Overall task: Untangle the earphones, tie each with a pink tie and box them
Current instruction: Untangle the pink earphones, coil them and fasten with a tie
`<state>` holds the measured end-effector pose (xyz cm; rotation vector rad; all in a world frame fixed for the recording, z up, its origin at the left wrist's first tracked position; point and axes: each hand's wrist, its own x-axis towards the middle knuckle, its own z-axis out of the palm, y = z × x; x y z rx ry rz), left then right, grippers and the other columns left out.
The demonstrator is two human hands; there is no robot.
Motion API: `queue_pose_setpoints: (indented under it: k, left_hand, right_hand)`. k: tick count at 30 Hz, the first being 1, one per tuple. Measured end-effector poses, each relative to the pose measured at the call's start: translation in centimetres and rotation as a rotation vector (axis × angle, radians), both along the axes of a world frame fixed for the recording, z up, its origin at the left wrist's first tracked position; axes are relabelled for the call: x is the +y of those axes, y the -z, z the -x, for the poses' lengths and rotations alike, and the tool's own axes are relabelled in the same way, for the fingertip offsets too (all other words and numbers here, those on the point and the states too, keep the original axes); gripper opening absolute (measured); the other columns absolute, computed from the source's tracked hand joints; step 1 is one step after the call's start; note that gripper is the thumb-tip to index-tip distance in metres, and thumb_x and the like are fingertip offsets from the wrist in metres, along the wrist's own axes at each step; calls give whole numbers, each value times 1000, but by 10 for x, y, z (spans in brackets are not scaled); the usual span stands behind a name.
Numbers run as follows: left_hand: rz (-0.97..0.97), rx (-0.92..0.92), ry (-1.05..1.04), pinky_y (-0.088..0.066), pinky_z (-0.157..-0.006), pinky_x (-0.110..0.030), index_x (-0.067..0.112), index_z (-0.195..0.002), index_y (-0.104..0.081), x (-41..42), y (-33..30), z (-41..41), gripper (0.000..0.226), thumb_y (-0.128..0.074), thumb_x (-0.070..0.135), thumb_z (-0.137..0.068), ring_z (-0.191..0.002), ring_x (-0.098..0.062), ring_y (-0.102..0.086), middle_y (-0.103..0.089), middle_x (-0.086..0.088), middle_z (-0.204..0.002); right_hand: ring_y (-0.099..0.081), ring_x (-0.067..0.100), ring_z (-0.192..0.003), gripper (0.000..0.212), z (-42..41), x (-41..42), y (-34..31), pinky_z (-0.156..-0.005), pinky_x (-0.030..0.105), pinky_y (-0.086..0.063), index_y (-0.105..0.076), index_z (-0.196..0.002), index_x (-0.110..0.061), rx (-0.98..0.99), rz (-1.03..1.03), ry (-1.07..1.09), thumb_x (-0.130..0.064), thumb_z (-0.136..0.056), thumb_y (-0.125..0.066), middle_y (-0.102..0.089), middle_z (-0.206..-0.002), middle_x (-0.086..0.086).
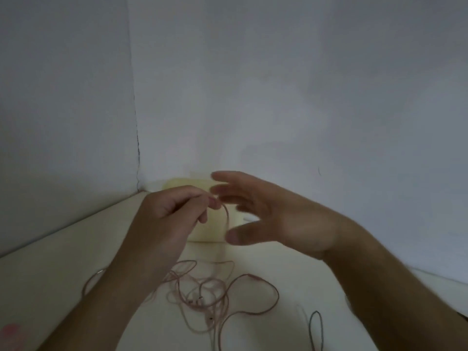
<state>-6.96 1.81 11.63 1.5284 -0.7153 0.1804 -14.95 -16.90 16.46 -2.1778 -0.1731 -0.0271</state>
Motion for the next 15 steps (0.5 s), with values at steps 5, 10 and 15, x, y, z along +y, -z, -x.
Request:
queue_pose_setpoints:
  k: [5, 10, 15]
  left_hand:
    - [-108, -46, -108, -45, -67, -29, 34, -84, -82, 5, -3, 7, 24, -64, 23, -96, -70, -6, -66, -73, 12, -74]
    - [122, 29, -228, -32, -53, -25, 22, -80, -78, 15, 3, -8, 23, -61, 19, -95, -55, -21, -42, -56, 2, -62]
    - [358, 246, -420, -23, -50, -26, 14, -71, -71, 31, 8, -28, 24, -55, 11, -89, -51, -15, -36, -49, -2, -59]
  right_hand:
    - [-78, 30, -100, 36, -3, 28, 1, -98, 44, -62, -63, -135, -14, 73, -246, -18, -9, -100, -66, -75, -121, 11]
    - [-42, 19, -51, 21, -2, 9, 16, -55, 34, -49, -76, -108, -5, 91, -200, 130, -6, -106, -54, -46, -60, 1]
    - [-45, 21, -50, 20, -4, -42, 24, -56, 34, -41, -82, -79, -14, -178, -20, 776, -20, -95, -72, -50, -45, -5]
